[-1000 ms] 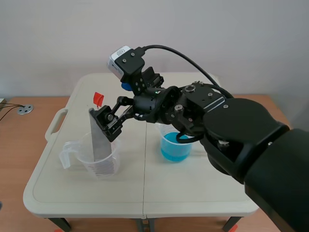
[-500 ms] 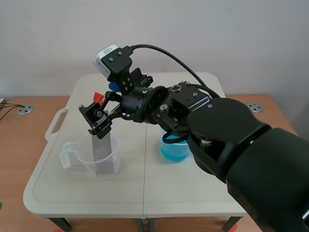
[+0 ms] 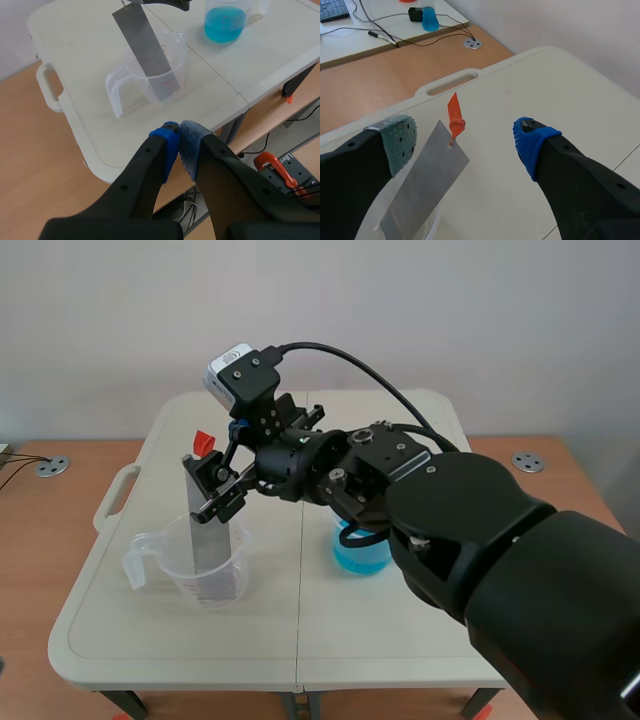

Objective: Hold the metal plate by the orange handle, dip it into the blue solution, take it out and point at it, then put the plate back in the beaker on the left.
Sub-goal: 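Lift the metal plate out of the left beaker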

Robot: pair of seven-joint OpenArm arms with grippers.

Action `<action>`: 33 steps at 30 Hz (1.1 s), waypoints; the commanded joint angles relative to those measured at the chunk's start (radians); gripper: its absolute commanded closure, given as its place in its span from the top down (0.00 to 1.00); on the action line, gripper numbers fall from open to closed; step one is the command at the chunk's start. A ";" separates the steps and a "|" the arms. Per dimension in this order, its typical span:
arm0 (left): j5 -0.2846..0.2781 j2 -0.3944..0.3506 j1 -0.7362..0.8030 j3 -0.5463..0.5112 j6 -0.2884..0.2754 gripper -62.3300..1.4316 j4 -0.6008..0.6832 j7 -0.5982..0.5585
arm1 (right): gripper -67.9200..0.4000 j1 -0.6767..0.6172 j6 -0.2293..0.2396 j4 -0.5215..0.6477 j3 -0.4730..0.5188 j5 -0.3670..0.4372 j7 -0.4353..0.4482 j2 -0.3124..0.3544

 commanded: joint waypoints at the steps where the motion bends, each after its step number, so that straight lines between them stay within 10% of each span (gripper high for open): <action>1: -0.010 0.002 0.000 -0.004 -0.002 0.08 0.007 -0.019 | 0.53 0.029 0.003 0.008 0.000 0.007 0.019 -0.014; 24: -0.010 0.002 0.000 -0.004 -0.002 0.08 0.007 -0.019 | 0.03 0.029 0.003 0.008 0.000 -0.011 0.053 -0.014; 33: -0.010 0.002 0.000 -0.004 -0.002 0.08 0.007 -0.019 | 0.02 0.029 0.015 0.008 0.000 -0.011 0.078 -0.014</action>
